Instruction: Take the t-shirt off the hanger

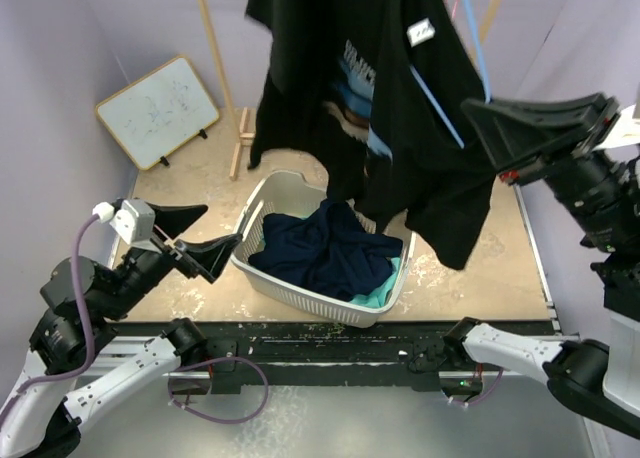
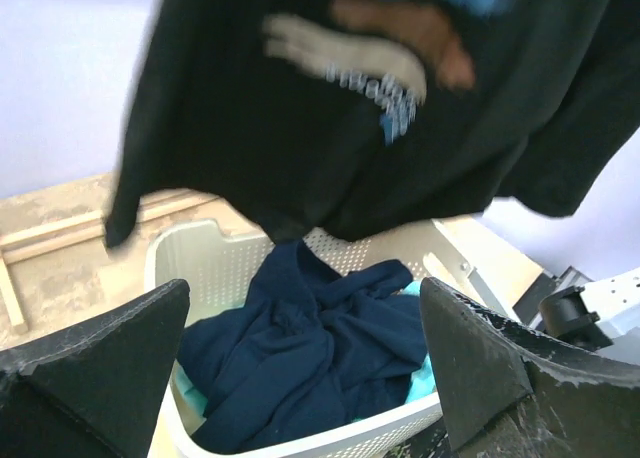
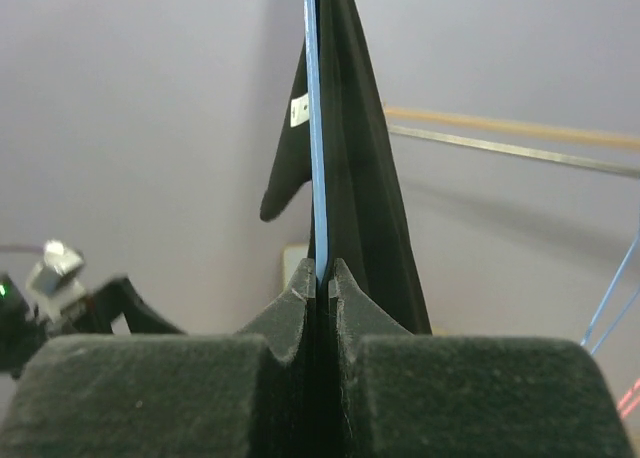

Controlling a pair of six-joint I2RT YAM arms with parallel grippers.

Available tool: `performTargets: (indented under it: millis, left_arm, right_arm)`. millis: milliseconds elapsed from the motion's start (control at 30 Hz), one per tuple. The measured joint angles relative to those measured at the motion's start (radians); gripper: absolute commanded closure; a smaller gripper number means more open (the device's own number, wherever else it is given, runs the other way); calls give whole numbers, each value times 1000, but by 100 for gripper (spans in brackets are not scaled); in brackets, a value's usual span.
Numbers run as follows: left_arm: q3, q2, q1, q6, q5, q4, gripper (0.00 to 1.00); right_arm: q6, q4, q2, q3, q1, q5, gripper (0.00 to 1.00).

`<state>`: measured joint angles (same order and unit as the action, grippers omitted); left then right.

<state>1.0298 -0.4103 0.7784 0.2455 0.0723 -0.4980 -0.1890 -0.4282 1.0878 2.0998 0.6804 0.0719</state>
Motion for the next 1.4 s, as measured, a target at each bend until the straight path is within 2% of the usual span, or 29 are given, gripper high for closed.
performTargets:
  millis: [133,200,267,400,600,933,1233,1400]
  left_arm:
    - [62,-4,0,-4,-26,-16,1]
    - [92,-10,0,-7,-35,-20,1]
    - [119,-17,0,-12,-43,-20,1]
    - [143,-31,-1,-21,-55,-18,1]
    - [143,-49,-4,-21,-77,-8,1]
    - [143,-50,-4,-21,-95,4,1]
    - [145,-48,-4,-20,-103,11,1]
    - [198,-59,-4,-21,-114,-4,1]
  right_arm:
    - [-10,-52,-92,-153,0,7,100]
    - [-11,-84,-100,-166,0,8,100]
    - [-13,-115,-96,-146,0,13,100]
    - [-18,-171,-31,8,0,40,100]
    - [-29,-160,-13,136,0,79,100]
    - [-58,-98,-123,134,0,108,100]
    - [-72,-93,-142,124,0,138,100]
    - [-80,-111,-135,21,0,171,100]
